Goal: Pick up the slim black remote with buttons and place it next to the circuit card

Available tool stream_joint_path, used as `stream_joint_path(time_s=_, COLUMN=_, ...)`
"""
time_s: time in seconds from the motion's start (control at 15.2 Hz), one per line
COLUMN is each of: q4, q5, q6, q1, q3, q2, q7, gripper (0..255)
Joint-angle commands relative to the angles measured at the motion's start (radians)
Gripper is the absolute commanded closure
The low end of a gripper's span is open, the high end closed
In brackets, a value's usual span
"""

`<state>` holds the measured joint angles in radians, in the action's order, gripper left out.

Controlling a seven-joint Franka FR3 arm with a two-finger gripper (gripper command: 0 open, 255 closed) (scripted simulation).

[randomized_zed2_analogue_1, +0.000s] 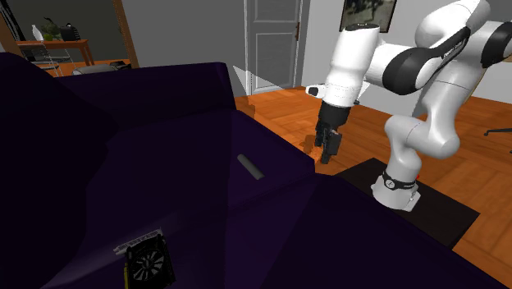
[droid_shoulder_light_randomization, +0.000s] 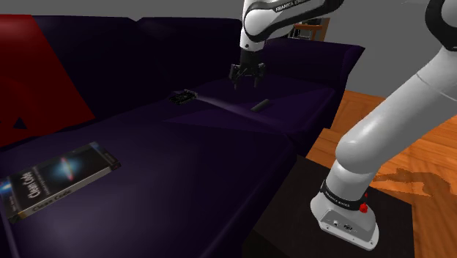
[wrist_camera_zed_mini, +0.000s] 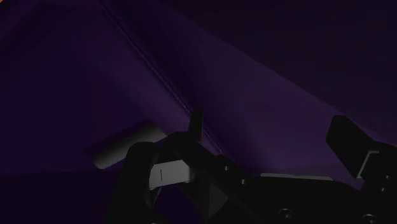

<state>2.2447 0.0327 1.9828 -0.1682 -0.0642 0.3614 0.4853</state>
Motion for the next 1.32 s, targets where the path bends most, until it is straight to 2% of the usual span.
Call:
stream_joint_path(time_s=0.0, q4=-0.021, q5=0.02, q6=0.039, q1=-0.025, q3=0.001, q2=-0.06, q7=0.055, gripper=0)
stream_joint_path(time_s=0.59, q4=-0.141, q5=0.115, q6=0.166, q1=-0.114, q3=0.034, q2=-0.314, q7=0.295, gripper=0)
stream_joint_path(time_s=1.25, q4=-0.303, q5=0.186, q6=0.241, q1=-0.185, q3=0.121, q2=-0.565, q7=0.532, gripper=0)
